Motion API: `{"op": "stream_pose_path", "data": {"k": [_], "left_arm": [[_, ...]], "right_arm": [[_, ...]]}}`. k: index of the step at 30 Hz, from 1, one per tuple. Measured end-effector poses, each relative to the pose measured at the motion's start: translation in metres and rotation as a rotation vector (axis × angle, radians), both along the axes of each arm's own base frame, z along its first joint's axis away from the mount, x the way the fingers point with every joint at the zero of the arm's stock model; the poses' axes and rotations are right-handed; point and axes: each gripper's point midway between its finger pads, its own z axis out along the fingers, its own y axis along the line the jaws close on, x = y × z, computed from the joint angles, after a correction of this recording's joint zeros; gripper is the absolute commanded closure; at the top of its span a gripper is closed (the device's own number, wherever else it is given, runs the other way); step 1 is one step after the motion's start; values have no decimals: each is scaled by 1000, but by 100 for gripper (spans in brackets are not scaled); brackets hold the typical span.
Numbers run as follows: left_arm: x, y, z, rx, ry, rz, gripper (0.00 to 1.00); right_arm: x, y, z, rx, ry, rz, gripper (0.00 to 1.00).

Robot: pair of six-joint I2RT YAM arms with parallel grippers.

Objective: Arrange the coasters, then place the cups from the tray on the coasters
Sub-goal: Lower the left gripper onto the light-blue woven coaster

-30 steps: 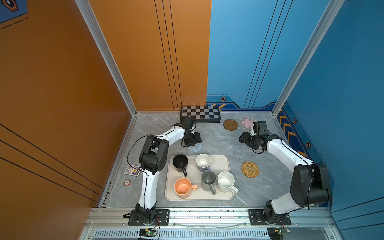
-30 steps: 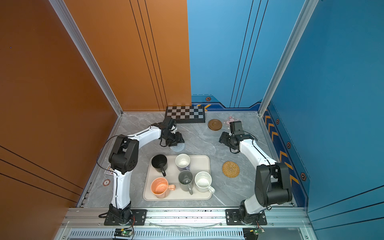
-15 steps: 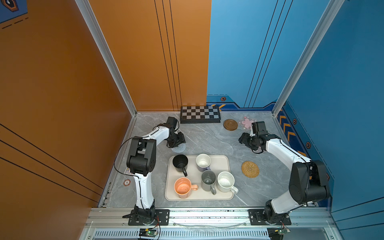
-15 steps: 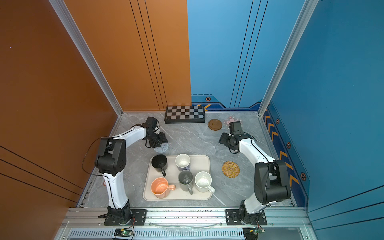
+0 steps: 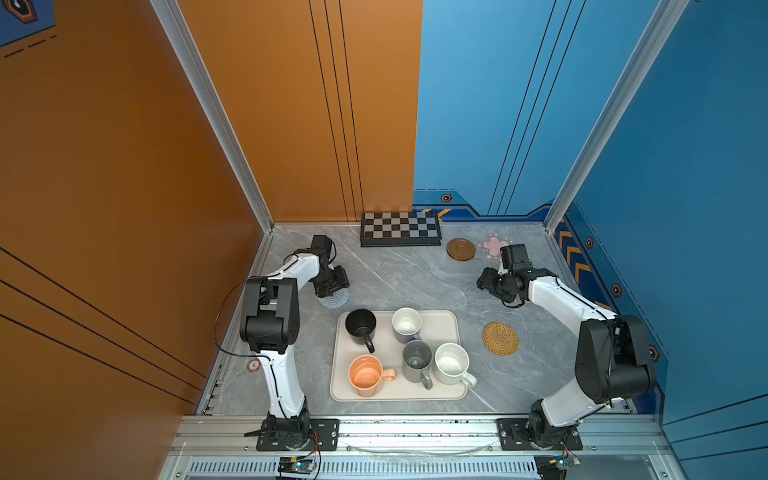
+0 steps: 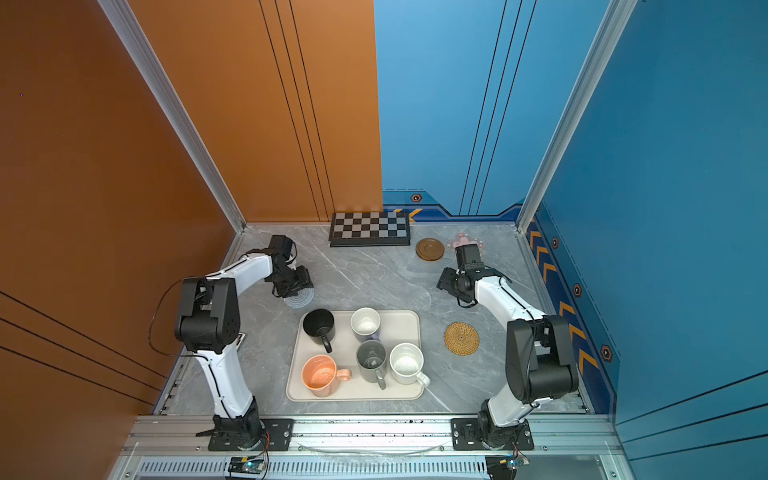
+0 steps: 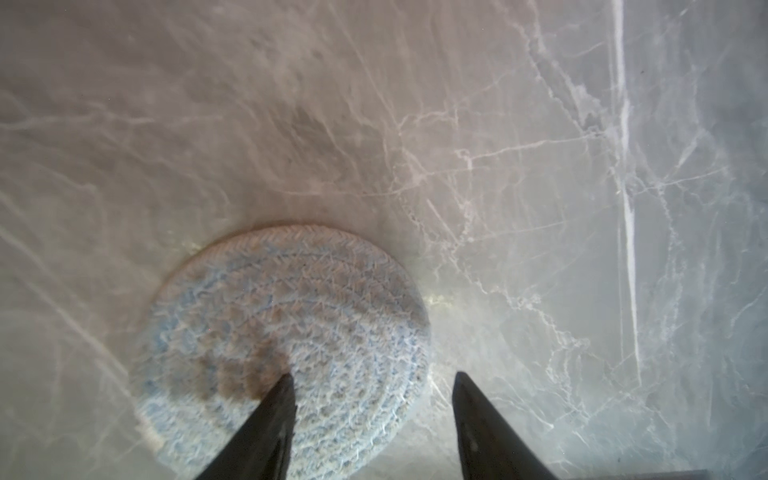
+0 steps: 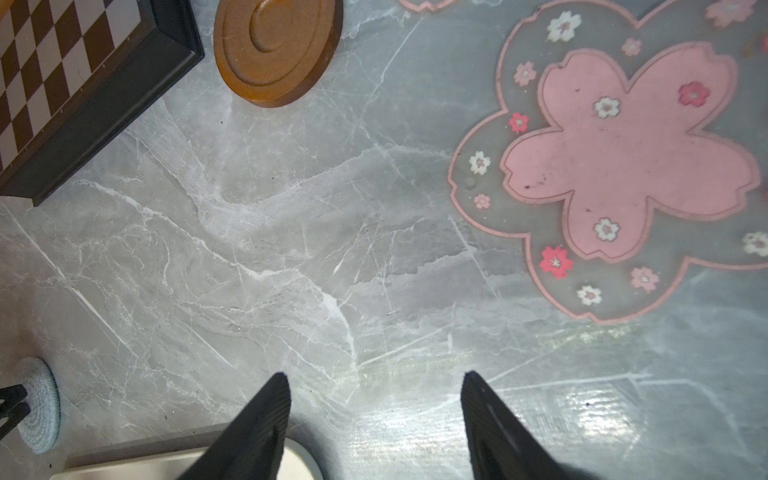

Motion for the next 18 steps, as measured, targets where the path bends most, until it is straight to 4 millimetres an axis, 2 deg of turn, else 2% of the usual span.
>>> {"op": "stream_pose_path", "data": {"k": [7,18], "left_arm": [[6,12,0,26,0,18,38],[34,11,0,28,-28,13,38]], "right_arm": [[-1,1,0,-2,5,3,32],[-4,1,-2,-14,17,-5,32]]}}
